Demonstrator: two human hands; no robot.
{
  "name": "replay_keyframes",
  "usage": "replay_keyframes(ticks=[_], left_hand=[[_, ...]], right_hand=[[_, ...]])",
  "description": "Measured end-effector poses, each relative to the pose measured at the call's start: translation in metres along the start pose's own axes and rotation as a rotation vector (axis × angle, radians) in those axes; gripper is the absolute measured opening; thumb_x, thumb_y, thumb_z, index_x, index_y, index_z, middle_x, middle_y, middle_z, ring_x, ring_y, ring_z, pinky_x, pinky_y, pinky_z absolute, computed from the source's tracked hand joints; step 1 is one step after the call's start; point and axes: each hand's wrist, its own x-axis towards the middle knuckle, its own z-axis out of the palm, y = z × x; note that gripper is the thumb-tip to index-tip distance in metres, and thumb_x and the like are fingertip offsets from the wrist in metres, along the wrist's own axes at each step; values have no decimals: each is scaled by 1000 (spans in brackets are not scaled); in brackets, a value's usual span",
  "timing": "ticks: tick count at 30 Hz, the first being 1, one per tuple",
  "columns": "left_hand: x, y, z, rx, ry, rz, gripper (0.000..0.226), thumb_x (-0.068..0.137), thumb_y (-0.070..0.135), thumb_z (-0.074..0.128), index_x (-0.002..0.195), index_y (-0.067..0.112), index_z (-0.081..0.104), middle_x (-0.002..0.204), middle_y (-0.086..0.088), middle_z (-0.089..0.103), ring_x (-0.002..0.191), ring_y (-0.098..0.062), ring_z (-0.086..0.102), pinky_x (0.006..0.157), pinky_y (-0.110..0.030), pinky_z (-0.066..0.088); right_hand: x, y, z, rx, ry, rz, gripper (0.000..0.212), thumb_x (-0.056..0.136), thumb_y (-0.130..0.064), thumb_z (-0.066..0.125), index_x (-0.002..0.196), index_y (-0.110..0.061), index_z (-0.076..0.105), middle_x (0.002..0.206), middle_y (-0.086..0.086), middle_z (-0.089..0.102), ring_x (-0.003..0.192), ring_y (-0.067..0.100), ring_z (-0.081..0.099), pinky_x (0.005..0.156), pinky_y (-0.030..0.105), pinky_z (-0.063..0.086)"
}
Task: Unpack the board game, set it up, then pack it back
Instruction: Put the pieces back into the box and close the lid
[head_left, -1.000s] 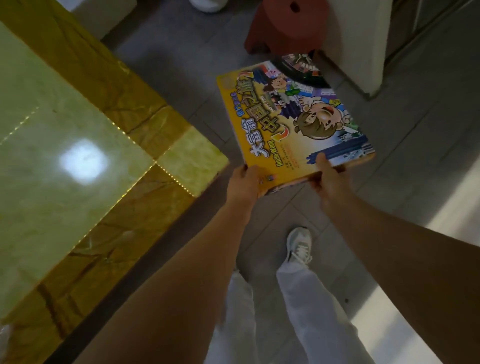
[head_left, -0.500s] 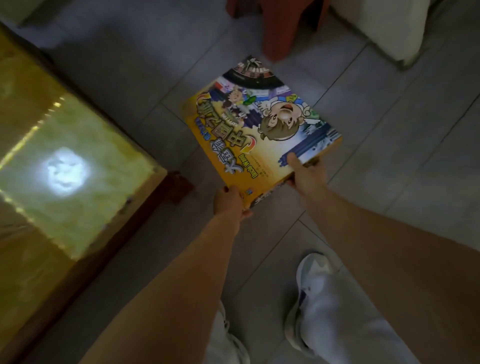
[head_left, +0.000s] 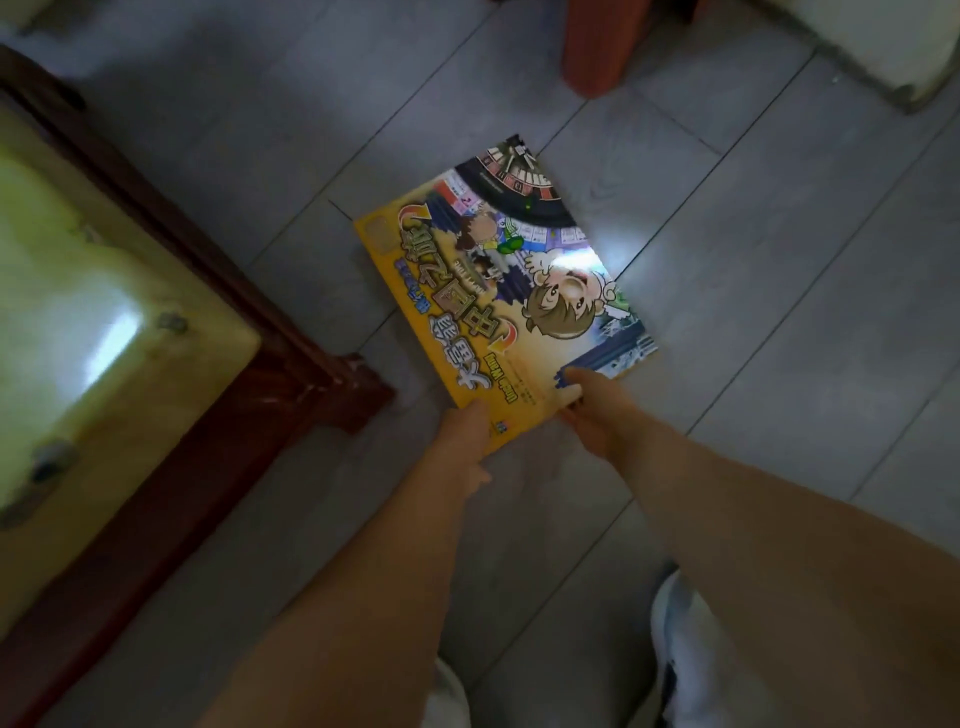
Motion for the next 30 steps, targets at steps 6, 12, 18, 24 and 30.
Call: replay_keyframes(ticks=[6, 12, 18, 24, 30], left_hand=[[-56, 1, -16, 218, 131, 280, 17, 97, 15, 43, 87, 13, 56, 99, -9, 53, 89, -23, 49, 87, -38, 47], [-194, 6, -28, 473, 128, 469, 21, 98, 15, 44, 81, 22, 54, 85, -1, 56, 101, -28, 56, 80, -30, 40], [-328, -7, -87, 624, 181, 670, 29, 98, 23, 45, 99, 2, 65, 99, -19, 67, 92, -35, 61, 66, -36, 40], [-400, -42, -200, 514, 558, 646, 22, 92, 25, 49, 86, 14, 67, 87, -10, 59, 89, -32, 56, 62, -35, 38], [-406, -113, -309, 568, 576, 373, 52, 95, 30, 49, 145, 22, 38, 159, -11, 17, 147, -30, 13, 112, -43, 26]], right_hand=[[-94, -41, 11, -114, -14, -34, 18, 93, -10, 57, 110, -8, 54, 104, 8, 52, 97, 21, 52, 85, 34, 50], [-231, -81, 34, -378, -79, -217, 17, 97, -14, 46, 104, -11, 61, 89, 6, 66, 75, 17, 64, 67, 28, 50], [-373, -102, 69, -705, -83, -552, 19, 91, -11, 49, 85, -22, 63, 78, -2, 66, 75, 17, 63, 75, 34, 52], [-478, -70, 137, -1119, -389, -708, 16, 91, -10, 52, 97, -19, 63, 106, 2, 64, 93, 16, 58, 78, 31, 46], [-523, 4, 199, -1655, -647, -657, 53, 95, -19, 55, 145, -17, 39, 162, 3, 10, 145, 21, 21, 110, 28, 27]])
